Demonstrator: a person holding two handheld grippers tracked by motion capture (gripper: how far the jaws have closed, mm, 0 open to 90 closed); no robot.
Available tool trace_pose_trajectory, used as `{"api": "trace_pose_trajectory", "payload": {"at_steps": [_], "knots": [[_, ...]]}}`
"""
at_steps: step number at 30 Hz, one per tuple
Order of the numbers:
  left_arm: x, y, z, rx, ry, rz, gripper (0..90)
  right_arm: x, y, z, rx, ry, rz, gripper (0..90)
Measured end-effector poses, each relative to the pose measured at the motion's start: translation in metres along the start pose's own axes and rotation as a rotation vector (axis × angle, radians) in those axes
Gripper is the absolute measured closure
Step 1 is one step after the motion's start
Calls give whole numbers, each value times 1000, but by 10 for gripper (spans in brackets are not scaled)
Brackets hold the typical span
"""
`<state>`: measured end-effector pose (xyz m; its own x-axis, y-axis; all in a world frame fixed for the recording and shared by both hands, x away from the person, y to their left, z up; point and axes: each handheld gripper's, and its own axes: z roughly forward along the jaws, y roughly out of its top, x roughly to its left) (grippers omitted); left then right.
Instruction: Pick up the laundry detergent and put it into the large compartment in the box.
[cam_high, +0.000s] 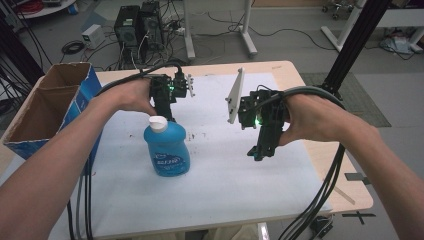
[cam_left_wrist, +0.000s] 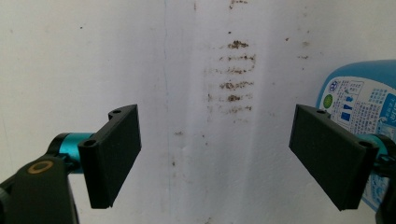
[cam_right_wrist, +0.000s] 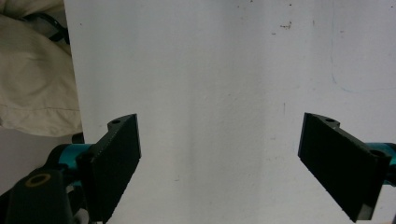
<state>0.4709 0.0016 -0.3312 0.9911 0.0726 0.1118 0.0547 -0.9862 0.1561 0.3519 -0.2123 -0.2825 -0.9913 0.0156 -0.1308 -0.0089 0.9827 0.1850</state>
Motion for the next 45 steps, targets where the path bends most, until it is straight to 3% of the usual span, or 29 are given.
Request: {"api": "trace_pose_trajectory", "payload": {"at_steps": [6, 20, 32, 39, 45], "knots": [[2, -7, -8, -15, 2, -19, 168, 1, 1, 0, -1, 1, -5, 123], [-5, -36, -50, -60, 43, -35, 167, 0, 8, 4, 19, 3, -16, 123], [-25, -62, -83, -43, 67, -20, 168, 1, 11, 5, 27, 5, -21, 123], [-43, -69, -105, -48, 59, 2, 168, 2, 11, 4, 29, 3, -19, 123], [-57, -71, -118, -92, 1, 17, 167, 2, 12, 5, 31, 3, -14, 123]]}}
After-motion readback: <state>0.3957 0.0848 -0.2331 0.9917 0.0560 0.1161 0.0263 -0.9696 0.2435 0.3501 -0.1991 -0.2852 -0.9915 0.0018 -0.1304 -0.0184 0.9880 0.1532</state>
